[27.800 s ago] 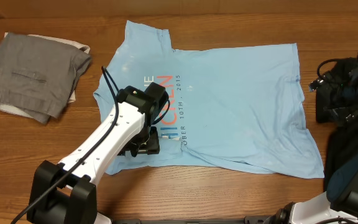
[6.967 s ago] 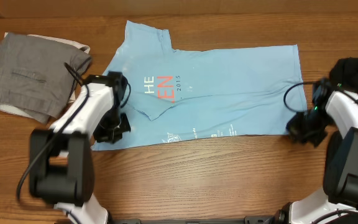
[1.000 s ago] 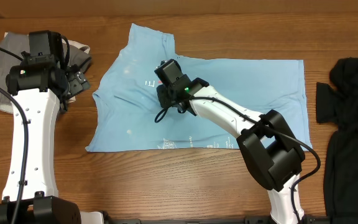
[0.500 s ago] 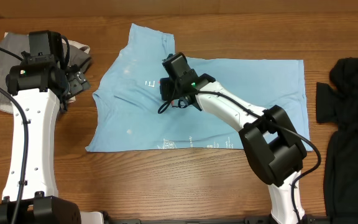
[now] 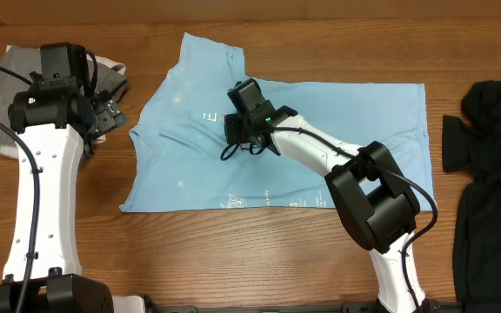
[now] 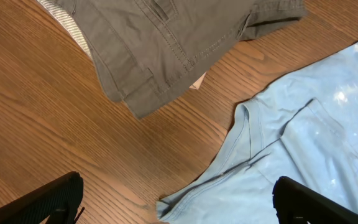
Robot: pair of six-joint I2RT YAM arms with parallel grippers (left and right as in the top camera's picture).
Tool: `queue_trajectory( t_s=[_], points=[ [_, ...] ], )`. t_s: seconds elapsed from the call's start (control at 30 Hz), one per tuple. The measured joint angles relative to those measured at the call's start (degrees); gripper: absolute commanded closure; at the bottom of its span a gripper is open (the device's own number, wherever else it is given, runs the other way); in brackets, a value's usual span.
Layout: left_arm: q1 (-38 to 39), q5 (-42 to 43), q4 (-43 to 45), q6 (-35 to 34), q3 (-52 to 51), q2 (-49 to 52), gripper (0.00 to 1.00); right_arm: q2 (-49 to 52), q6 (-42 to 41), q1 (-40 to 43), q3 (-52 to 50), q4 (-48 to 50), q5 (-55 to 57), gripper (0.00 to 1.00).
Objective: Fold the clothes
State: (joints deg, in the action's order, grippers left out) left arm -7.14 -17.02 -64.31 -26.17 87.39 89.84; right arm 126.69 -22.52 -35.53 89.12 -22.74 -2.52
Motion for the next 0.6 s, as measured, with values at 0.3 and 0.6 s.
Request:
queue_trajectory(
  t_s=[0.3,0.6],
  points=[
    [0.0,0.0,0.0,0.0,0.0,0.0,0.00,0.2,-0.3,0.6,0.0,-0.1,-0.1,0.61],
    [0.0,0.0,0.0,0.0,0.0,0.0,0.00,0.2,-0.2,0.6,0.0,-0.3,-0.1,0.78]
  ],
)
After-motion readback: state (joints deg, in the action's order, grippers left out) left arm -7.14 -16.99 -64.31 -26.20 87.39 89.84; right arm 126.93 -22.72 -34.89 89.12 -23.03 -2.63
